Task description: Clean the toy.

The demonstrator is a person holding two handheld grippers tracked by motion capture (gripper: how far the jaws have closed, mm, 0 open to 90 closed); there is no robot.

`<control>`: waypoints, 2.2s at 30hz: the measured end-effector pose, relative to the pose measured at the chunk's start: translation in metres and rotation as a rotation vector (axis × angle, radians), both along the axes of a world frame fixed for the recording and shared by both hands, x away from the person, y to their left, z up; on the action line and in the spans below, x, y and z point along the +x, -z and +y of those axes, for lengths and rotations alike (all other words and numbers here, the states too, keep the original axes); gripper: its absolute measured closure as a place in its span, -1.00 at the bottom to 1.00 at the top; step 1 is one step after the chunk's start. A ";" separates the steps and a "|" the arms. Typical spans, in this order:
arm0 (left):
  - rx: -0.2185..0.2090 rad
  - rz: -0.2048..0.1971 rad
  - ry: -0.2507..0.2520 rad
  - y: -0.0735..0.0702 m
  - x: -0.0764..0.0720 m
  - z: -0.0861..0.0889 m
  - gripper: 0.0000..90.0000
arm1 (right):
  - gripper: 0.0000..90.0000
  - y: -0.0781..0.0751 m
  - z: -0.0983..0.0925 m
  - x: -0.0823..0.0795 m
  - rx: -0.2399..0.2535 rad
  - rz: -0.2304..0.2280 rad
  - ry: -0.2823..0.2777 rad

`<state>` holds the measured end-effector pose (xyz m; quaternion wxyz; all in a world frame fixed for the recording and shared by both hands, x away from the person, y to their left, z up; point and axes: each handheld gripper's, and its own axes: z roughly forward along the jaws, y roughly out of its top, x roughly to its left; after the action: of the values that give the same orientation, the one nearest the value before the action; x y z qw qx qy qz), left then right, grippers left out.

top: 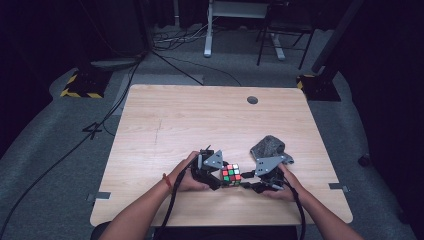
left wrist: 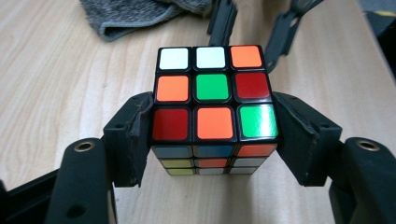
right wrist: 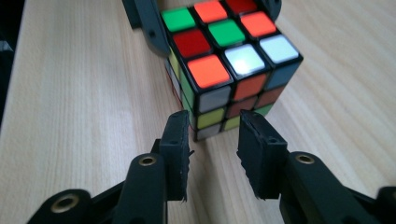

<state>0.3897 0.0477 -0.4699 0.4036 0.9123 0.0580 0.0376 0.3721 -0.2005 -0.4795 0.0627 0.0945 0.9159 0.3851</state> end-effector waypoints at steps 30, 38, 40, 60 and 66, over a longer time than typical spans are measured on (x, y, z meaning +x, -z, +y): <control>-0.103 0.249 -0.005 0.004 0.020 0.005 -0.24 | 0.53 -0.026 0.001 -0.008 0.139 -0.120 -0.025; -0.108 0.315 0.019 0.005 0.022 0.005 -0.24 | 0.45 -0.028 0.001 -0.008 0.131 -0.127 -0.062; -0.101 0.316 0.024 0.004 0.021 0.004 -0.24 | 0.40 -0.028 0.002 -0.009 0.130 -0.128 -0.069; -0.110 0.258 -0.004 0.005 0.022 0.008 -0.27 | 0.57 -0.033 0.016 0.011 0.099 -0.035 -0.142; -0.035 0.139 -0.022 0.001 0.015 0.005 -0.41 | 0.63 -0.030 0.019 0.006 0.074 -0.088 -0.136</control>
<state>0.4047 0.0531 -0.4706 0.4139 0.9049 0.0965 -0.0223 0.3780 -0.1812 -0.4496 0.0729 0.0172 0.9018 0.4256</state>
